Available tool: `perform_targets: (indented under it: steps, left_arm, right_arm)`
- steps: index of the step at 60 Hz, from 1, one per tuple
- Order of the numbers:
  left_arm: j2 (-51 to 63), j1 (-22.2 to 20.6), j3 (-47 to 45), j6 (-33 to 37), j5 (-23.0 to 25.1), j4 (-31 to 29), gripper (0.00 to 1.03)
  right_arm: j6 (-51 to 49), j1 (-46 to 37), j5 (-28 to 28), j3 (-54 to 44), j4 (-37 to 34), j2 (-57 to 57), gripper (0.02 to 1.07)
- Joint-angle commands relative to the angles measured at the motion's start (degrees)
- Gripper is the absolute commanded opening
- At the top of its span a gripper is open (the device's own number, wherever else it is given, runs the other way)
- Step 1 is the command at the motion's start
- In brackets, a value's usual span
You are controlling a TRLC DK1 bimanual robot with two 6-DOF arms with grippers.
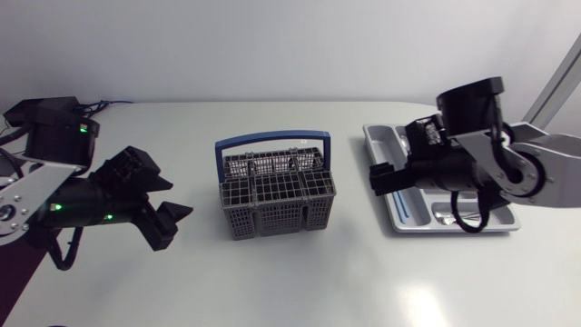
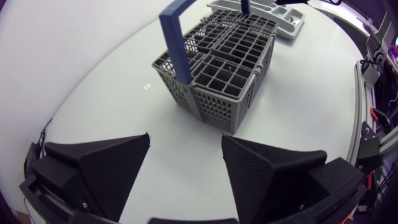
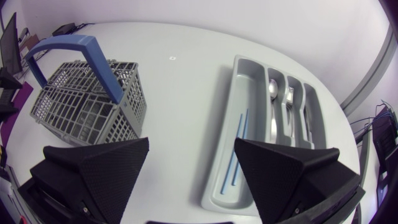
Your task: Unload the cutlery basket into the drawer organizer.
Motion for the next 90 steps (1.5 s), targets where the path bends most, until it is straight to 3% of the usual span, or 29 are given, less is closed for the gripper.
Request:
perform_targets:
  steps: [1,14,35,90]
  left_arm:
    - [4.4,-1.5,0.9,-1.4,0.4,2.1,0.98]
    - [12.8,-2.1,3.9,-1.7,0.4,5.5,0.98]
    - [23.3,-5.7,10.0,-3.6,0.4,10.2,0.98]
    - [29.0,-5.2,16.9,-3.7,-0.5,10.6,0.98]
  right_arm:
    - [4.0,2.1,0.4,3.0,1.8,5.7,1.02]
    - [6.6,6.1,0.8,8.1,2.3,15.5,1.02]
    - [8.4,10.3,4.2,9.0,1.6,16.7,1.02]
    - [9.0,12.4,5.6,8.8,0.8,16.7,1.02]
